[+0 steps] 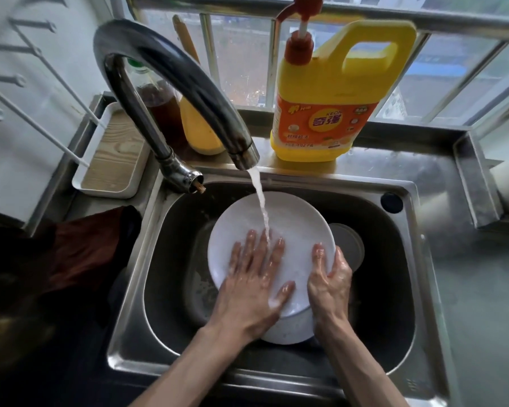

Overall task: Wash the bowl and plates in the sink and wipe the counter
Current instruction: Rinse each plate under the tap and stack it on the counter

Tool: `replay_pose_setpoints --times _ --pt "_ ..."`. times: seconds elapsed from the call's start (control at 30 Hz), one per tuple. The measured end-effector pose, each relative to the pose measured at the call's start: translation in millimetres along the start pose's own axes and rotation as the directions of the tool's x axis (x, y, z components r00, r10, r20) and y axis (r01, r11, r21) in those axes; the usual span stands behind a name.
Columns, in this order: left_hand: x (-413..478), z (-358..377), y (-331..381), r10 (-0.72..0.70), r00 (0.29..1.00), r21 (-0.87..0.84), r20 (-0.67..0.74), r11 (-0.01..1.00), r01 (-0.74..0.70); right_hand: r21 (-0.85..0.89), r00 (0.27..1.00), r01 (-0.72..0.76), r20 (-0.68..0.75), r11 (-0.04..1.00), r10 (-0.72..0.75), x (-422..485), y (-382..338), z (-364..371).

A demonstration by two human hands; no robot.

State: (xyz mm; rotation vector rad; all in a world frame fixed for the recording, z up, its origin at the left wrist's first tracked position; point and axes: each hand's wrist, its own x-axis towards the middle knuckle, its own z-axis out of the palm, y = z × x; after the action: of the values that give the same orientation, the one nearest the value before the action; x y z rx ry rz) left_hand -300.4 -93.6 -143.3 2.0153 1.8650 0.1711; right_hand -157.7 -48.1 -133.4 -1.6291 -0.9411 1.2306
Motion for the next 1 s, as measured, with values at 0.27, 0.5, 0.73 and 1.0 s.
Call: replay_pose_setpoints --times 0.27,0.5,0.73,1.0 --pt "23.3 -27.1 -39.7 -0.611 0.770 -0.668 -0.186 0.653 0.357 0.132 0.970 -0.185 0.183 0.974 0.160 -6.2 20.7 -10.9" --pt "30.5 -36.0 -67.8 -0.452 0.868 -0.615 -0.205 0.749 0.245 -0.116 0.916 -0.240 0.301 0.964 0.265 30.0 6.7 -29.8" --pt "30.7 -30.9 -52.7 -0.450 0.876 -0.580 -0.171 0.765 0.280 -0.225 0.969 -0.020 0.235 0.974 0.075 41.8 -6.1 -14.8" --pt "7.1 -27.0 -24.9 -0.730 0.638 -0.924 0.247 0.020 0.381 -0.048 0.995 -0.055 0.083 0.997 0.059 5.3 10.0 -21.1"
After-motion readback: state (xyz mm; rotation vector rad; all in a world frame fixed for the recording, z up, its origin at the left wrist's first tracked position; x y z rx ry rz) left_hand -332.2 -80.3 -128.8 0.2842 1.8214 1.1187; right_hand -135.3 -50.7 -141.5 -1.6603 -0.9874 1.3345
